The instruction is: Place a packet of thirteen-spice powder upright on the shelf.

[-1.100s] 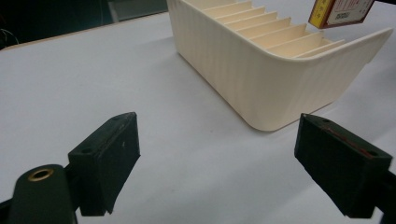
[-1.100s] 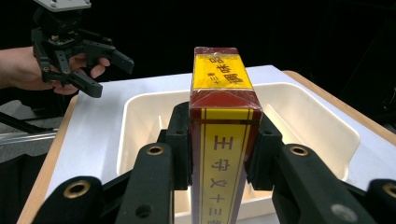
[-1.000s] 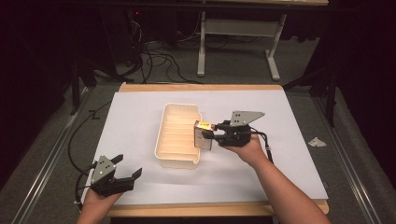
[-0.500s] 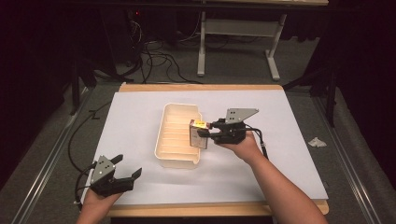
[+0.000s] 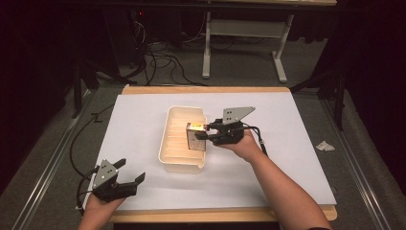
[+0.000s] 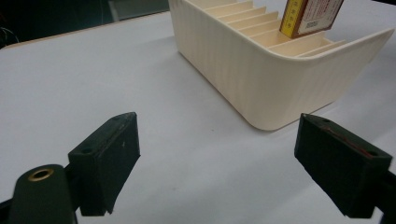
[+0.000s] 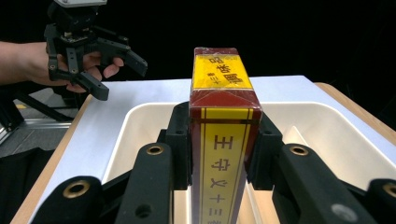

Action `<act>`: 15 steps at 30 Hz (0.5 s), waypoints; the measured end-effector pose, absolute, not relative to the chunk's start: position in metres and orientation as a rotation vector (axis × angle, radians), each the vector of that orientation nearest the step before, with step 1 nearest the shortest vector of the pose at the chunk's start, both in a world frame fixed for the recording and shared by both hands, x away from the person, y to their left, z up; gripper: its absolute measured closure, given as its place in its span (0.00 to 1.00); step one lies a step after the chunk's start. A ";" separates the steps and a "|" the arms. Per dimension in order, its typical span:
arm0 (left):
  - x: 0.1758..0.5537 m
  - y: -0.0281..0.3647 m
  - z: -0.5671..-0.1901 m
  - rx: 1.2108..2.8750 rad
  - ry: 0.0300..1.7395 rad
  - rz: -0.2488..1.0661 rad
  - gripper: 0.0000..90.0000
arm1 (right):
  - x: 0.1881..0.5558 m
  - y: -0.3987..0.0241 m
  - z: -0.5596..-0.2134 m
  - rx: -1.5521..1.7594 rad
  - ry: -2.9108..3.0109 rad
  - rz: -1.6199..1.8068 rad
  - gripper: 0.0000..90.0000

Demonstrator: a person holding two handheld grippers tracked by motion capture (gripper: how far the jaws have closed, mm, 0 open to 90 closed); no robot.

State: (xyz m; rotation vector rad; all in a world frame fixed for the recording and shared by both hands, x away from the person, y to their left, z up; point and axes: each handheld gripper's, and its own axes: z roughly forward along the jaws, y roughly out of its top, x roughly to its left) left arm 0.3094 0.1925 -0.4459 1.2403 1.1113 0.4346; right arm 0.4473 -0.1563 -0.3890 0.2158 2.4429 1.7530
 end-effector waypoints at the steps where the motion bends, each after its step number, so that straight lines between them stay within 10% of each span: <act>1: 0.309 0.192 -0.446 1.241 1.112 0.435 0.16 | 0.448 -0.155 -0.389 0.213 2.451 1.746 0.76; 15: 0.310 0.192 -0.446 1.243 1.113 0.430 0.16 | 0.456 -0.137 -0.393 0.156 2.460 1.777 0.76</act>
